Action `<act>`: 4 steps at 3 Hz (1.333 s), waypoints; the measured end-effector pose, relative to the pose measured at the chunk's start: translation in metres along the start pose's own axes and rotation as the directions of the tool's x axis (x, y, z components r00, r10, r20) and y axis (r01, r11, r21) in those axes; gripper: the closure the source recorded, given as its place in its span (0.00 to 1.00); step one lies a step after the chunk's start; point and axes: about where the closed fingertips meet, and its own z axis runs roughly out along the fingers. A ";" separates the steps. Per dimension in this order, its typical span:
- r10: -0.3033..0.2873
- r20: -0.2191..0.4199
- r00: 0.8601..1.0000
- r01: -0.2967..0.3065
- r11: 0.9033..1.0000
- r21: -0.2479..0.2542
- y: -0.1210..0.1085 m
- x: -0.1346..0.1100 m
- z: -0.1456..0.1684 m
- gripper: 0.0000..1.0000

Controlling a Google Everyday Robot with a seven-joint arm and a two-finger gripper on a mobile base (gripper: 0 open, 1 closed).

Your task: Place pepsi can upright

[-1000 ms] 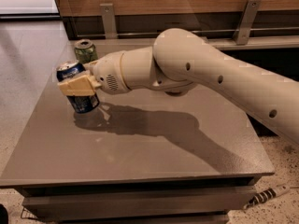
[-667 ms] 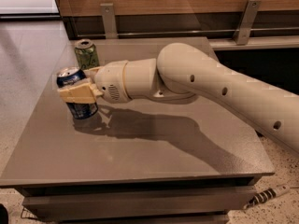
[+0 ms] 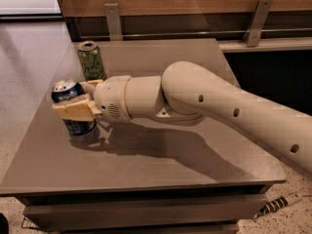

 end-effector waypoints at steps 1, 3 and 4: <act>-0.015 0.022 1.000 0.014 1.000 0.015 0.008 0.004 0.002 1.00; -0.062 0.032 0.998 0.061 0.997 0.047 0.027 0.010 0.026 1.00; -0.077 0.029 0.997 0.075 0.996 0.055 0.033 0.013 0.035 1.00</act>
Offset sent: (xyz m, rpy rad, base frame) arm -0.0218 0.0223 -0.0144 0.0254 -0.0703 -0.0589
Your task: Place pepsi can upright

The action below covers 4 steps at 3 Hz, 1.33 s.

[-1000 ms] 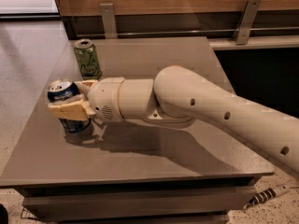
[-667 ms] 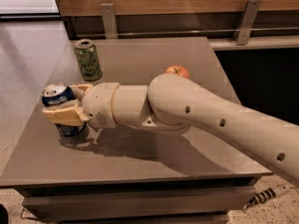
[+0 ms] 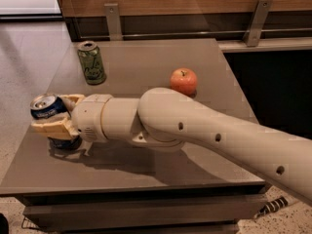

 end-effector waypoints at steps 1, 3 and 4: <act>0.011 0.012 1.000 -0.012 0.999 0.033 0.006 0.019 0.000 1.00; 0.011 0.012 1.000 -0.012 0.999 0.033 0.006 0.016 0.000 0.82; 0.011 0.012 1.000 -0.012 0.999 0.033 0.006 0.016 0.000 0.59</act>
Offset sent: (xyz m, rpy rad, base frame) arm -0.0044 -0.0177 -0.0567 0.0143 0.0393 -0.1202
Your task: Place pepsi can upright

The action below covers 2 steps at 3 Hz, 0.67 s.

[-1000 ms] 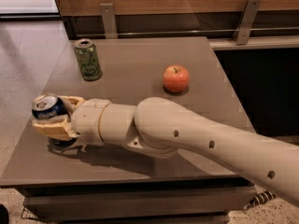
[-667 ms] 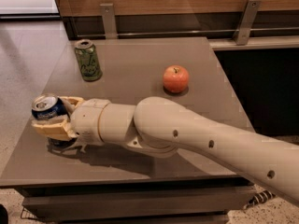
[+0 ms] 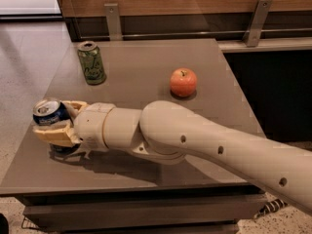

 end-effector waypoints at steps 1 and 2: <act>0.000 0.000 1.000 0.000 1.000 0.000 0.000 0.000 0.000 0.36; -0.002 0.000 1.000 0.002 1.000 -0.003 0.002 -0.001 0.001 0.13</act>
Offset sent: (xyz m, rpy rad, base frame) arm 0.0000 0.0001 0.0000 0.0000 0.0000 0.0001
